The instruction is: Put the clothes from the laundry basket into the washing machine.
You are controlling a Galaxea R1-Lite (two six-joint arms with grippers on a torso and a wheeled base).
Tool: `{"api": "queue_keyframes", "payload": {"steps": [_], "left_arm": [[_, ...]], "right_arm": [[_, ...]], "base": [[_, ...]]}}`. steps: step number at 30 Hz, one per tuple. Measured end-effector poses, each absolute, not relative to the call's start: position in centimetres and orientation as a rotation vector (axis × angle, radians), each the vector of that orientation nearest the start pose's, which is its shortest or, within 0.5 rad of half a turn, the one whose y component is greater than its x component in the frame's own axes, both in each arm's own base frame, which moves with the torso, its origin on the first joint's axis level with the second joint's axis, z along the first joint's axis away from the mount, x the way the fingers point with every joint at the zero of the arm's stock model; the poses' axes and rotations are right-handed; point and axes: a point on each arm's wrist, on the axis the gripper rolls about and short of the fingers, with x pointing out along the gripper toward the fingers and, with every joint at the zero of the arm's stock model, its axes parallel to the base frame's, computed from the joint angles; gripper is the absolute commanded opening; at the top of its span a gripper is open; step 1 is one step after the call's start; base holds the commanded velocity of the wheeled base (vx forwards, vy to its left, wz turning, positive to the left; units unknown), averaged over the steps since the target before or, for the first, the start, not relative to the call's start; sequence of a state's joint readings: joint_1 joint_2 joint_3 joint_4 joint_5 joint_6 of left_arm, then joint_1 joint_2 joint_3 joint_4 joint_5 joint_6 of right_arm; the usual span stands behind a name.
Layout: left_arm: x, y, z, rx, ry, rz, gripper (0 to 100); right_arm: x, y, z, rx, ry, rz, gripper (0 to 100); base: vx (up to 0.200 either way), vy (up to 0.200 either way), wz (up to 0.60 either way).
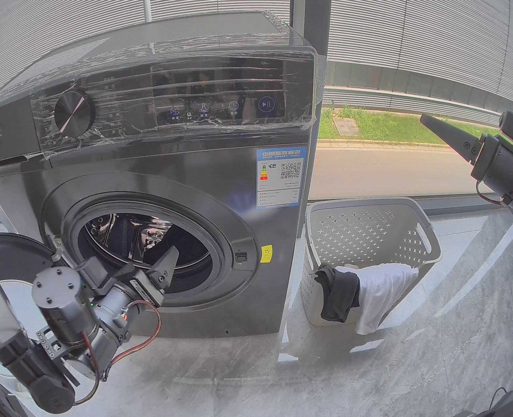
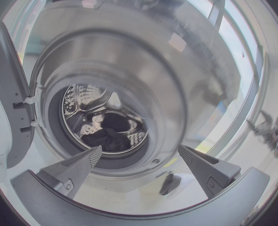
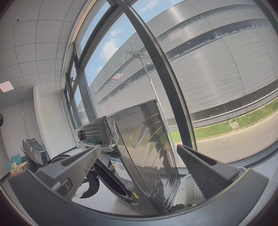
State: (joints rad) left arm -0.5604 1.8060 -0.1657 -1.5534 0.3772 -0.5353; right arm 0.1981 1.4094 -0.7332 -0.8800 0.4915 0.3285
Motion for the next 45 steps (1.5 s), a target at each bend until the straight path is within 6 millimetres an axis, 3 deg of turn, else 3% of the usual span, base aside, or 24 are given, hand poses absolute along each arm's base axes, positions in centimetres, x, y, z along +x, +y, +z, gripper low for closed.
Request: {"api": "queue_keyframes", "payload": {"steps": [5, 10, 17, 23, 29, 36, 45], "left_arm": [[18.0, -11.4, 13.6, -0.559, 0.010, -0.234, 100], [16.8, -10.4, 17.0, -0.481, -0.130, -0.386, 100], [16.8, -8.9, 20.1, -0.239, -0.289, -0.466, 100], [17.6, -7.2, 21.4, -0.303, -0.317, -0.394, 100], [17.9, -4.7, 21.0, -0.355, -0.290, -0.275, 100], [16.4, -3.8, 19.2, -0.429, -0.199, -0.286, 100], [14.3, -2.8, 16.1, -0.284, -0.088, -0.302, 100]], "right_arm": [[22.3, 5.6, 26.7, 0.282, -0.097, 0.714, 100], [22.1, 5.5, 26.8, 0.281, -0.102, 0.713, 100], [21.8, 5.5, 26.9, 0.281, -0.107, 0.712, 100], [21.5, 5.4, 26.9, 0.280, -0.111, 0.712, 100], [21.1, 5.3, 26.7, 0.280, -0.109, 0.712, 100], [20.8, 5.3, 26.7, 0.280, -0.111, 0.715, 100], [20.8, 5.3, 26.8, 0.279, -0.111, 0.718, 100]], "base": [[0.000, 0.000, 0.00], [0.000, 0.000, 0.00], [0.000, 0.000, 0.00], [0.000, 0.000, 0.00], [0.000, 0.000, 0.00], [-0.086, 0.000, 0.00], [0.000, 0.000, 0.00]]}}
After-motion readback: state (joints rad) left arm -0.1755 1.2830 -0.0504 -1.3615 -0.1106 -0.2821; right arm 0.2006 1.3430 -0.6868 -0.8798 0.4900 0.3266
